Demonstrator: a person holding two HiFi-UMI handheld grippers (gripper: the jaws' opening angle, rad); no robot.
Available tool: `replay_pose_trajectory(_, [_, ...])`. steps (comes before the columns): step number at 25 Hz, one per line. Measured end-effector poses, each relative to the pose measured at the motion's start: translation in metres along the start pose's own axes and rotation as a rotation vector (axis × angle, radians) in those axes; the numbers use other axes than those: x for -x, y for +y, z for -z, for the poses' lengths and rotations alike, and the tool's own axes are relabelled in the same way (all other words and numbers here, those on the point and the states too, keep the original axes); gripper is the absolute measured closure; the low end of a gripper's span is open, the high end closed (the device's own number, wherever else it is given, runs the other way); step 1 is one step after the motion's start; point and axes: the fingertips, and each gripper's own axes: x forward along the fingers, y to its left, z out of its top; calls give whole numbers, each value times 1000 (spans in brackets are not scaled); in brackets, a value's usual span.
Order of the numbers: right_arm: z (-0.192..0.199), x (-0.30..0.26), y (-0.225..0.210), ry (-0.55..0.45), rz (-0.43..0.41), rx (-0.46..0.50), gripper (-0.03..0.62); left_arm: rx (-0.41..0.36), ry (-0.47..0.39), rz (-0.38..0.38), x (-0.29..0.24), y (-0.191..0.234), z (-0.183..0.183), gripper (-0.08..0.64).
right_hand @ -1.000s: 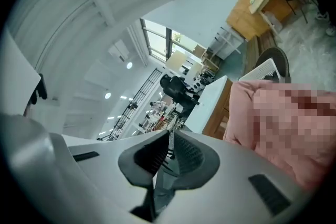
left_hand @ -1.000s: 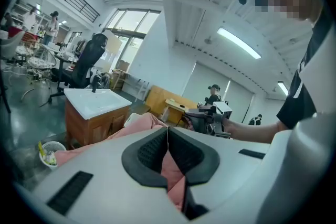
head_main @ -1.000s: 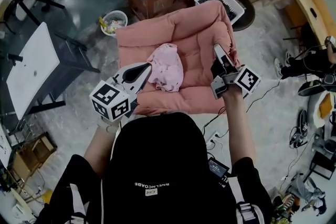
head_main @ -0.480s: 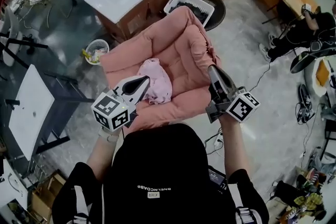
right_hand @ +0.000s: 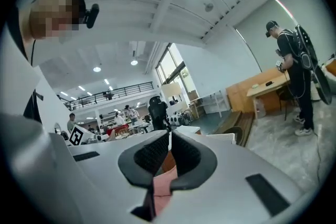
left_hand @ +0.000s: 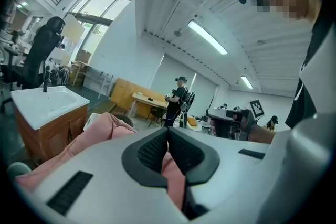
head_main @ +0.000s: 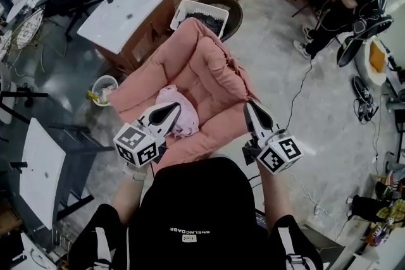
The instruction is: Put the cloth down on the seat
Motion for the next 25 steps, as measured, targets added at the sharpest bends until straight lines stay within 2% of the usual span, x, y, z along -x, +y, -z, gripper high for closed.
replay_pose_trajectory(5, [6,25,-10,2,76,67,566,-17,18,59,-19,-17,0,545])
replay_pose_trajectory(10, [9,39,-18,-18,119,60,566,-30,30,97,-31,-29,4,545])
replay_pose_trajectory(18, [15,47,-24,27,167,128,566,-28,44,103,-37,-36,10,545])
replay_pose_trajectory(25, [19,48,-25,36,158,125,566,-24,47,94,-36,-39,14,545])
